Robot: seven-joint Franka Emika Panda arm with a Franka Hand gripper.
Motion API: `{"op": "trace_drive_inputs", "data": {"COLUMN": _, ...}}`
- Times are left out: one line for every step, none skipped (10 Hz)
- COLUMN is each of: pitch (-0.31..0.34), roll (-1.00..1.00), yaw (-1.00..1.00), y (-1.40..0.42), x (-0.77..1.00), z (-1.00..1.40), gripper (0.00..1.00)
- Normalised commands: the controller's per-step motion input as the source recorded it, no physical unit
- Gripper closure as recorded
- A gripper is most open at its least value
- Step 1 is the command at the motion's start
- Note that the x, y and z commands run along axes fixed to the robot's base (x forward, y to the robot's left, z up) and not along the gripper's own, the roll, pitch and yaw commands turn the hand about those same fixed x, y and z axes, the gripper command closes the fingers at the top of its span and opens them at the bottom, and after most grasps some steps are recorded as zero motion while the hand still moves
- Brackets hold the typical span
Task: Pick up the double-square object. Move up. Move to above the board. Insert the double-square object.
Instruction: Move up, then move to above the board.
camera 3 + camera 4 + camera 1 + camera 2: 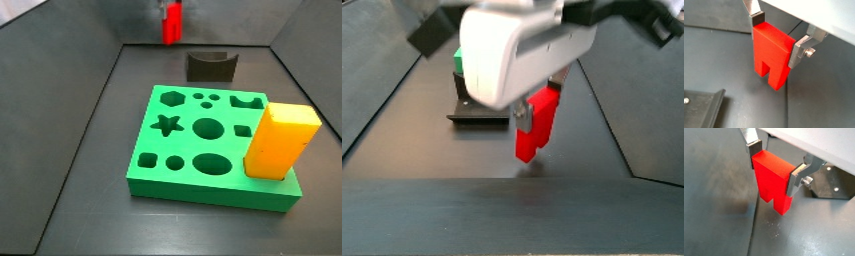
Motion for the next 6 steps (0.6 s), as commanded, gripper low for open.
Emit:
{"op": "trace_drive_inputs", "data": {"pitch": 0.087, "roll": 0.08, "yaw": 0.0, "y": 0.0, "x": -0.02, "z": 0.17, "gripper": 1.0}}
{"op": "trace_drive_inputs", "data": {"pitch": 0.142, "roll": -0.1, "yaw": -0.12, "y": -0.03, "x": 0.02, "z": 1.0, "gripper": 1.0}}
{"op": "trace_drive_inputs", "data": {"pitch": 0.143, "roll": -0.1, "yaw": -0.12, "y": -0.03, "x": 0.02, "z": 1.0, "gripper": 1.0}}
{"op": "trace_drive_inputs", "data": {"pitch": 0.14, "roll": -0.07, "yaw": -0.09, "y": -0.02, "x": 0.01, "z": 1.0, "gripper": 1.0}}
{"op": "trace_drive_inputs", "data": {"pitch": 0.127, "roll": -0.05, "yaw": -0.07, "y": -0.02, "x": 0.02, "z": 1.0, "gripper": 1.0}}
{"op": "trace_drive_inputs", "data": {"pitch": 0.113, "roll": -0.03, "yaw": -0.05, "y": -0.02, "x": 0.01, "z": 1.0, "gripper": 1.0}}
